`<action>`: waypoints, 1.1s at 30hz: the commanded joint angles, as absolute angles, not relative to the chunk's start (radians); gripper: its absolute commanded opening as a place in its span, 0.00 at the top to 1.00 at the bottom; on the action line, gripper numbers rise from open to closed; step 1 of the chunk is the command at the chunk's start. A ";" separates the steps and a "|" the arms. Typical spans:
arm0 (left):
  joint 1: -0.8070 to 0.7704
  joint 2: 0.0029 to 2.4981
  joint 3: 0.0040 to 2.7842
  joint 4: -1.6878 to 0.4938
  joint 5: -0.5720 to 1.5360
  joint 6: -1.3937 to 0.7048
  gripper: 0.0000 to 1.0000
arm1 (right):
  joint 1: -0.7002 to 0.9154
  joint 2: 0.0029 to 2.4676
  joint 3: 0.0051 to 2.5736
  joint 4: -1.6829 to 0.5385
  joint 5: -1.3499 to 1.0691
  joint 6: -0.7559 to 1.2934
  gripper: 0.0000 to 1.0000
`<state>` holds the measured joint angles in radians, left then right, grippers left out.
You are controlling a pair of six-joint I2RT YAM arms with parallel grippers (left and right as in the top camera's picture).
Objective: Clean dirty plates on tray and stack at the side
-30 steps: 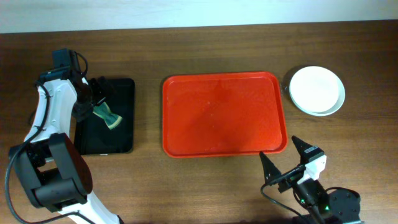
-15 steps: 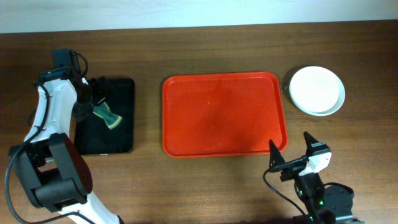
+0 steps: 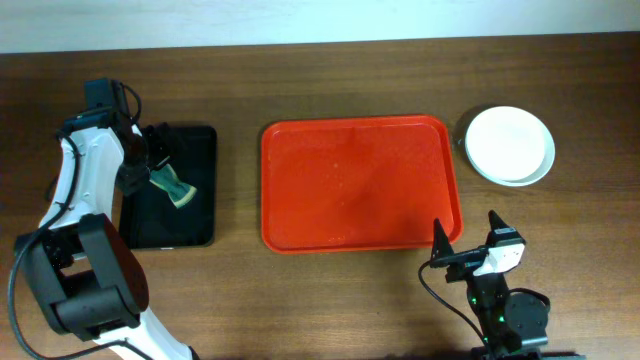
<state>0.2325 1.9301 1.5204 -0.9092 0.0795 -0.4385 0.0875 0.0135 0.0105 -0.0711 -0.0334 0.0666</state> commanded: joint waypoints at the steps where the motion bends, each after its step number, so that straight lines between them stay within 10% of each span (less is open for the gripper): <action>1: 0.241 1.918 1.529 -0.910 0.090 -0.436 0.01 | 0.077 0.003 0.006 -0.081 0.015 0.044 0.01; 33: 0.241 1.918 1.529 -0.910 0.090 -0.436 0.01 | 0.032 0.003 0.006 -0.082 0.004 -0.071 0.01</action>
<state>0.2325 1.9301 1.5204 -0.9092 0.0795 -0.4385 0.0395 0.0139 0.0109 -0.0738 -0.0036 -0.0547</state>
